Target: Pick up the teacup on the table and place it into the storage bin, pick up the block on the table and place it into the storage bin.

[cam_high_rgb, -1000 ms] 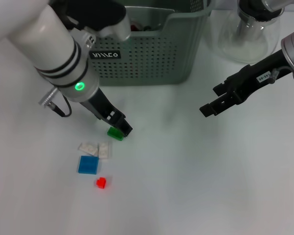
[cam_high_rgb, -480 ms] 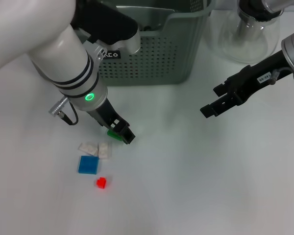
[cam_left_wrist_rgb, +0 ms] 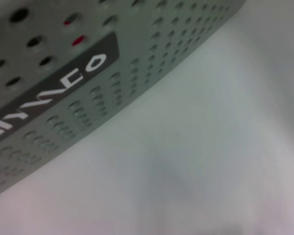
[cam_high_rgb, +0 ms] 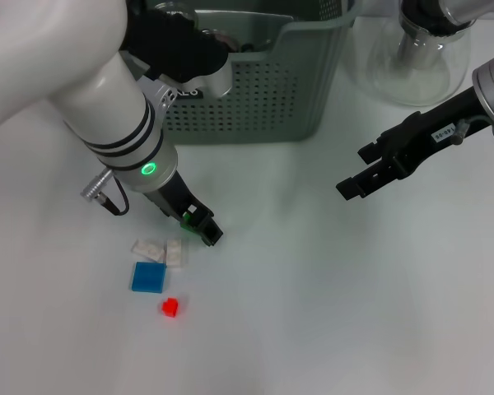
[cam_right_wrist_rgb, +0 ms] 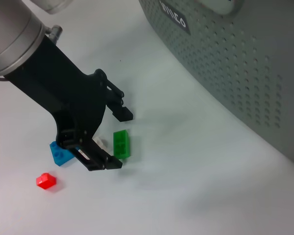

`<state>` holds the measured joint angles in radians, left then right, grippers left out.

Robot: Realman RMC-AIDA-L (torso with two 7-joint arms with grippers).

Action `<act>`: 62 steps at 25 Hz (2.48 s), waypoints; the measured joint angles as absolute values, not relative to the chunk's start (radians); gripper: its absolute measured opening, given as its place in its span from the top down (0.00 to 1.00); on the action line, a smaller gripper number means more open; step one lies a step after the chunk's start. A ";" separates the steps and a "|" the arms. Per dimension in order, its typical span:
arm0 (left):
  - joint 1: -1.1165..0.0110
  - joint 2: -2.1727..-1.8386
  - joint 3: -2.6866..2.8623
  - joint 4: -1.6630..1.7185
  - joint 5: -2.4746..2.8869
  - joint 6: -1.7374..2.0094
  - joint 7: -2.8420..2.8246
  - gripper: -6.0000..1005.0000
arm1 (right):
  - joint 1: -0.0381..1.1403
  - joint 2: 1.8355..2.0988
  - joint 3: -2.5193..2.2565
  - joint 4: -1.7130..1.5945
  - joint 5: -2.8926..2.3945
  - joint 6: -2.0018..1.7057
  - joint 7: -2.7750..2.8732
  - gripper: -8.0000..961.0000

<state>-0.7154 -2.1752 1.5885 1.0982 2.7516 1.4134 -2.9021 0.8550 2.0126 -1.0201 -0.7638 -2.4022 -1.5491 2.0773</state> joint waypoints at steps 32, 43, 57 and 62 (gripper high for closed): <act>-0.801 -2.135 1.075 1.773 2.605 1.787 -2.735 0.60 | 0.866 2.010 -1.020 -0.764 -2.402 -1.551 2.086 0.03; -1.031 -2.026 1.061 1.087 2.766 1.280 -2.718 0.59 | 0.872 2.016 -1.020 -0.764 -2.436 -1.552 2.099 0.03; -0.843 -2.045 0.904 1.536 2.345 1.615 -2.504 0.18 | 0.876 2.016 -1.019 -0.764 -2.444 -1.551 2.090 0.03; -0.710 -2.061 0.850 1.743 2.035 1.906 -2.361 0.14 | 0.875 2.016 -1.015 -0.764 -2.444 -1.551 2.092 0.03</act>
<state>-0.7099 -2.0608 0.8499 1.7427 2.0353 1.9065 -2.3614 0.8752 2.0156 -1.0153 -0.7639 -2.4437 -1.5508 2.0920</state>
